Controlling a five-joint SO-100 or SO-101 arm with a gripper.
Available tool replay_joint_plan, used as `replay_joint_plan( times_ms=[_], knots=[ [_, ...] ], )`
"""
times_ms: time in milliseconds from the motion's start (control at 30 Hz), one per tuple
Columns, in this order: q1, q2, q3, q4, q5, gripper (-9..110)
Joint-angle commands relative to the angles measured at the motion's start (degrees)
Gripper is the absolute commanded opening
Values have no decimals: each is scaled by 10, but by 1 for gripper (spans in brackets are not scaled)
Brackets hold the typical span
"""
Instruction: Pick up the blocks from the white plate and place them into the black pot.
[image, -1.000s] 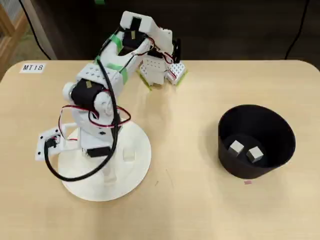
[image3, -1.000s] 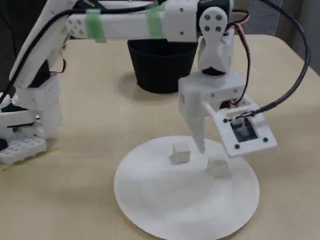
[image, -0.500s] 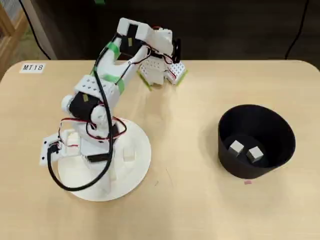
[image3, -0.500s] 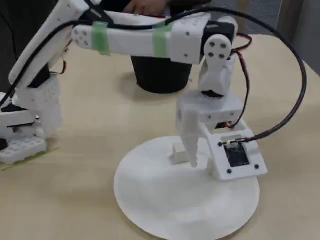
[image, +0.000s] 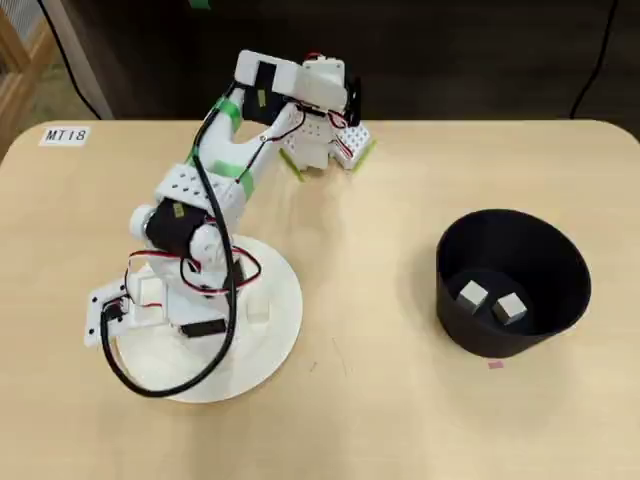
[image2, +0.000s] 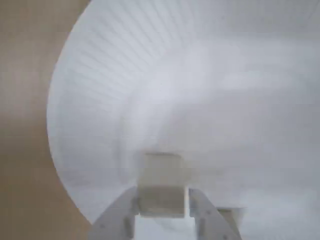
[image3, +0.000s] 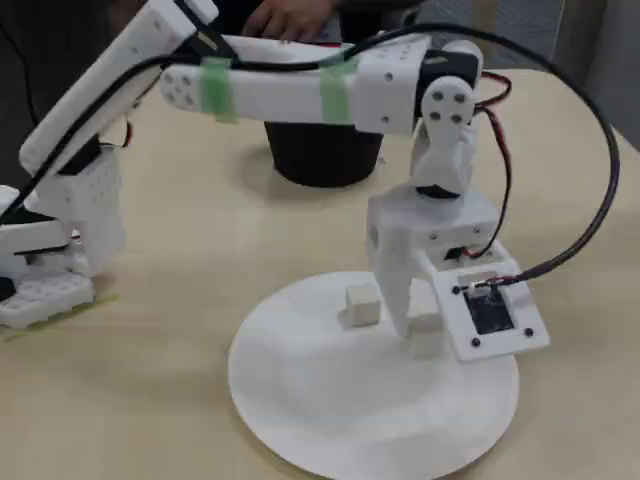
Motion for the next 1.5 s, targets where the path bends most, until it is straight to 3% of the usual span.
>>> replay_joint_plan(
  times_ms=[0, 333, 767, 1000, 1167, 1333, 1467],
  knots=[
    [-4, -6, -39, 4, 13, 0],
    [11, -1, -62, 4, 22, -2],
    [-9, 296, -48, 5, 73, -2],
    [-192, 526, 108, -29, 129, -2],
    [-378, 731, 466, -260, 182, -2],
    [-477, 752, 635, -395, 163, -2],
    [-530, 701, 680, -469, 125, -2]
  ],
)
